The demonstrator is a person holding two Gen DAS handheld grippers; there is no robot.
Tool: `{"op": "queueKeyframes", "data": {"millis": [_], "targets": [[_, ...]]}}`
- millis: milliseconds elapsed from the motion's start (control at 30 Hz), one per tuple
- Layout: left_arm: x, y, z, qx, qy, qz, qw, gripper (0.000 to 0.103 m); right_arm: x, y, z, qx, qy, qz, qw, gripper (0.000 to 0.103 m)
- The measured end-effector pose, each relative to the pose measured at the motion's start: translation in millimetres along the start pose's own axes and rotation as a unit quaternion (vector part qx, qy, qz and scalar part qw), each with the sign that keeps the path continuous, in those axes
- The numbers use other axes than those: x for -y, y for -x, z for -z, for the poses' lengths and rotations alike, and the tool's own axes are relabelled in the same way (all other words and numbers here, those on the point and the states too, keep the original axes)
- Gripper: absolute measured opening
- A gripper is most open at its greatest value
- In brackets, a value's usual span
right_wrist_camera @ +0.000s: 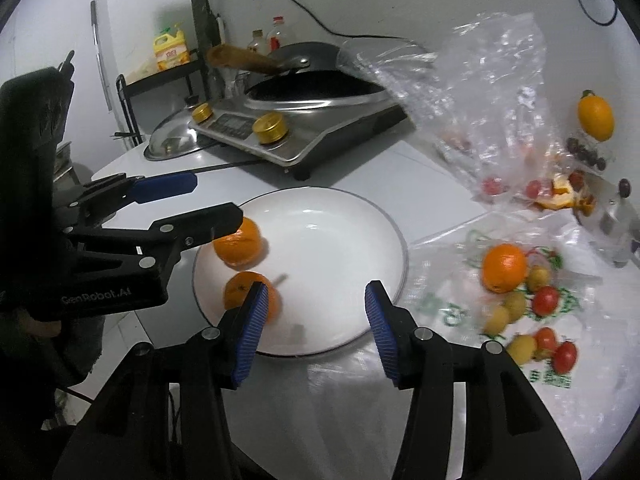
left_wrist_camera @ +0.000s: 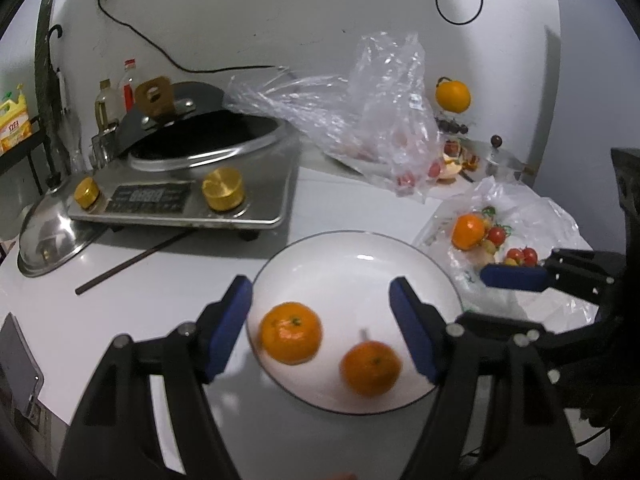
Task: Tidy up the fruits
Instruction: 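Lower the mandarins onto the white plate and open both grippers, then move both open grippers back over the tomatoes on the bag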
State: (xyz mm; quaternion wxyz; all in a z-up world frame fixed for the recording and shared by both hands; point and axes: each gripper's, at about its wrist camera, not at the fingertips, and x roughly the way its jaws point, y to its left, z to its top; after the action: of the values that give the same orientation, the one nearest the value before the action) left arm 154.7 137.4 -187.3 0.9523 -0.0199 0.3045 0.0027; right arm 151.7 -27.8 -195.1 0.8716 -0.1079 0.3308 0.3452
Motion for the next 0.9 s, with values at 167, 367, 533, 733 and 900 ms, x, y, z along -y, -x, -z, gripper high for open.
{"op": "queueKeyframes", "data": {"millis": [167, 367, 533, 733, 900], "targets": [[26, 4, -5, 0.005, -0.012, 0.005, 0.9999, 0.073, 20, 21, 5, 0.018, -0.007, 0.012, 1.000, 0.053], [62, -2, -9, -0.001, -0.035, 0.027, 0.9990, 0.073, 51, 42, 15, 0.027, -0.025, 0.041, 0.998, 0.053], [90, -6, -12, -0.001, -0.048, 0.046, 0.9978, 0.073, 76, 58, 25, 0.031, -0.045, 0.063, 0.997, 0.053], [117, -15, -16, -0.006, -0.060, 0.058, 0.9965, 0.073, 102, 70, 39, 0.032, -0.063, 0.077, 0.995, 0.053], [136, -25, -19, -0.013, -0.064, 0.069, 0.9955, 0.083, 121, 78, 47, 0.033, -0.074, 0.084, 0.993, 0.053]]}}
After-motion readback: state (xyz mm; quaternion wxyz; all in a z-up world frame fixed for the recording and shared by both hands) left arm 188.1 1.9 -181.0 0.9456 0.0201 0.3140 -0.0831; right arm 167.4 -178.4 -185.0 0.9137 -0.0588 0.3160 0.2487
